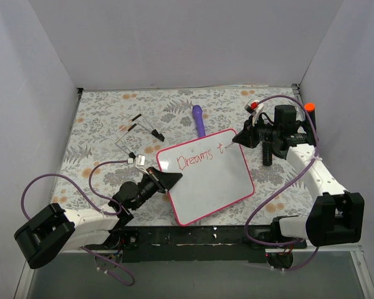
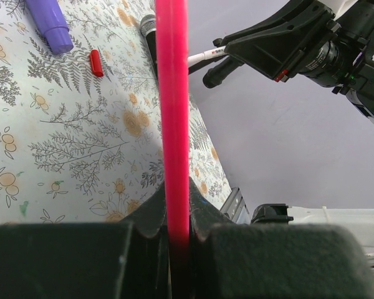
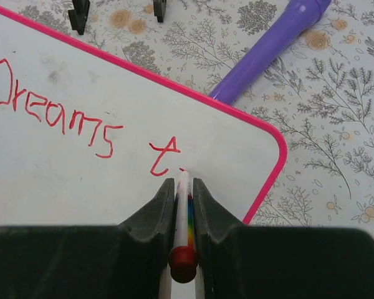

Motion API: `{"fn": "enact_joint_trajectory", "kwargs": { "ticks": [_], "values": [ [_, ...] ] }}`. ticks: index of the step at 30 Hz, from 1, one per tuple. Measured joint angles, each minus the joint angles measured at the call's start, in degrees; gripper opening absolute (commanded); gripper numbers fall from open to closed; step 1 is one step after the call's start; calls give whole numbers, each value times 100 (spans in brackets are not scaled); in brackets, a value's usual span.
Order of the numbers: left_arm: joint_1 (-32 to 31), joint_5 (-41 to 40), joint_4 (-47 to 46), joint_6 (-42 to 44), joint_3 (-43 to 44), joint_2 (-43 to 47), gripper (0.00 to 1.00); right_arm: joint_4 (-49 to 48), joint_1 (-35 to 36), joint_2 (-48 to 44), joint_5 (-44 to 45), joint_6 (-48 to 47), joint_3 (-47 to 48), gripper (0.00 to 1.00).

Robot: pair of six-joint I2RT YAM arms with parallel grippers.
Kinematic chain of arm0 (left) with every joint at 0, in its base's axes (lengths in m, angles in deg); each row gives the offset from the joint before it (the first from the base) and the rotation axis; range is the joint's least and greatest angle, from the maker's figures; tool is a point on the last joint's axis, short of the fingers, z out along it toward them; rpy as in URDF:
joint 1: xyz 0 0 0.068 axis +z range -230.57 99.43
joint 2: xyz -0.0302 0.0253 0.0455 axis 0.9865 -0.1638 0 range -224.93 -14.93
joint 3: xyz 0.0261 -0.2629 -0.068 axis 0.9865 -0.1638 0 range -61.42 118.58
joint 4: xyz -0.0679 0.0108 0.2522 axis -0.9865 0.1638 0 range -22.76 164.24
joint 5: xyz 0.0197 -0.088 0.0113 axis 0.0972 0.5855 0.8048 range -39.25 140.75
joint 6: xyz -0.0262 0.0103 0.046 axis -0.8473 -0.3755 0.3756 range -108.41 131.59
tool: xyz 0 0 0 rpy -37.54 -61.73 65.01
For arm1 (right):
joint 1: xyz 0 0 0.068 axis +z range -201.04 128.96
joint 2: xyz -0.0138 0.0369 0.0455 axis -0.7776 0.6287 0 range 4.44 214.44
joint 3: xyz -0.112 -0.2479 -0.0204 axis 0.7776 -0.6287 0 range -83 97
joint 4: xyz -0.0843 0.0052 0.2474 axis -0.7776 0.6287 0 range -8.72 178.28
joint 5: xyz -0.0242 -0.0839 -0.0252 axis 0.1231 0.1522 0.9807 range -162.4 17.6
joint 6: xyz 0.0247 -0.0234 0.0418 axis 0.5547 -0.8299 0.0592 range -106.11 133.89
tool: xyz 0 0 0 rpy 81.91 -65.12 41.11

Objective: Write a sentence on the whiteboard

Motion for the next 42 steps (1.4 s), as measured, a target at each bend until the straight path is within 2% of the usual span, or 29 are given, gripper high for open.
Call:
{"fn": "enact_joint_trajectory", "kwargs": {
  "ticks": [27, 42],
  "values": [
    [0, -26, -48, -66, 0, -90, 0, -234, 219, 310, 70, 136, 258, 1],
    [0, -26, -46, -66, 0, -87, 0, 181, 221, 28, 0, -256, 2, 1]
  ]
}}
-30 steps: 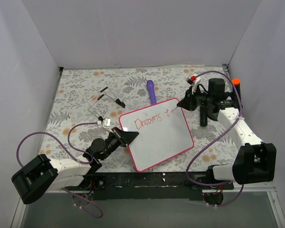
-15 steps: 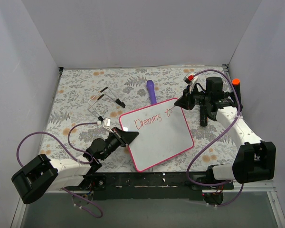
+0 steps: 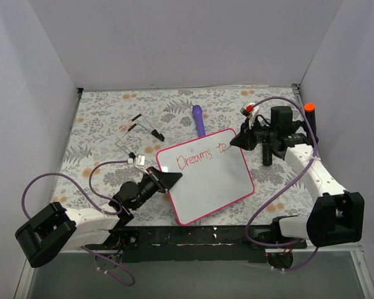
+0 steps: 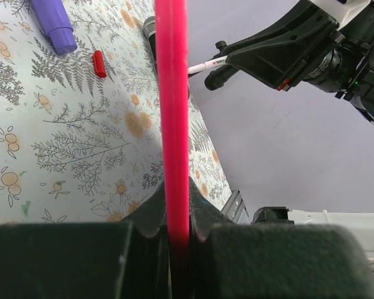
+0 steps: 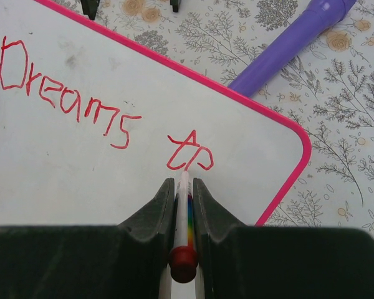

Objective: Write a sentence on the whiteboard

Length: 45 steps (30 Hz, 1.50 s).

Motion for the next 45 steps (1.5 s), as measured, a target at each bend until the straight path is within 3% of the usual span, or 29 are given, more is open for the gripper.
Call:
{"fn": "enact_joint_trajectory", "kwargs": {
  "ticks": [26, 45],
  "values": [
    [0, -13, 13, -22, -2, 0, 0, 13, 4, 203, 444, -13, 304, 1],
    [0, 0, 7, -9, -2, 11, 0, 310, -4, -149, 507, -219, 63, 1]
  ]
}}
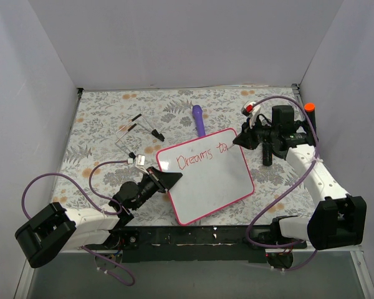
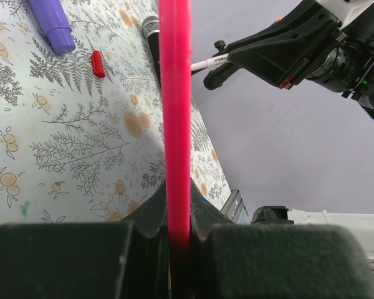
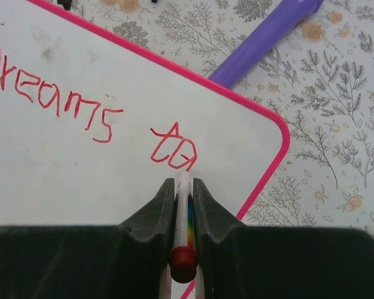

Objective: Write a sentence on the whiteboard

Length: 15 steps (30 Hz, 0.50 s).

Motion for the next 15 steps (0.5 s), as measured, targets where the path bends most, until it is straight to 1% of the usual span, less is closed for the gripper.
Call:
{"fn": "enact_joint_trajectory", "kwargs": {
  "ticks": [8, 15],
  "values": [
    [0, 9, -9, 33, 2, 9, 0, -44, -4, 37, -61, -52, 511, 1],
    [0, 9, -7, 37, 2, 11, 0, -293, -2, 387, 52, 20, 549, 1]
  ]
}}
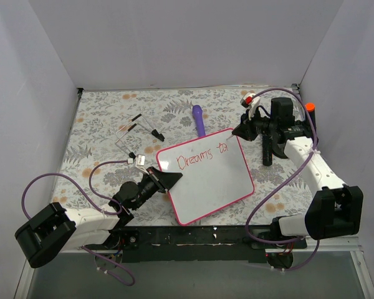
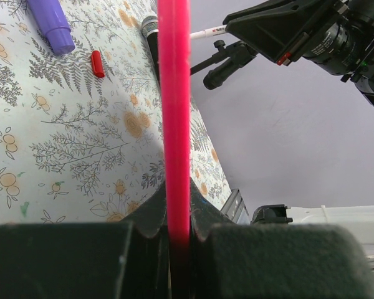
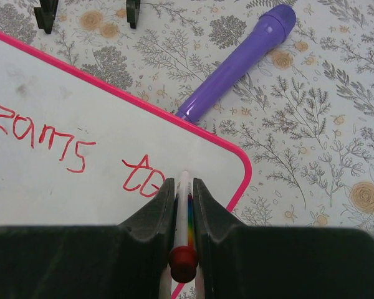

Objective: Write a sentence on the whiteboard

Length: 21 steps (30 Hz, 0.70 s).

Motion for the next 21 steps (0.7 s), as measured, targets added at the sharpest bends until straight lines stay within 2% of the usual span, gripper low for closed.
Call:
{"fn": "enact_joint_trajectory", "kwargs": {
  "ticks": [12, 21],
  "values": [
    [33, 20, 2, -4, -2, 0, 0, -90, -2, 127, 46, 39, -20, 1],
    [59, 22, 7, -31, -13, 0, 0, 101, -11, -105, -46, -142, -348, 1]
  ]
}}
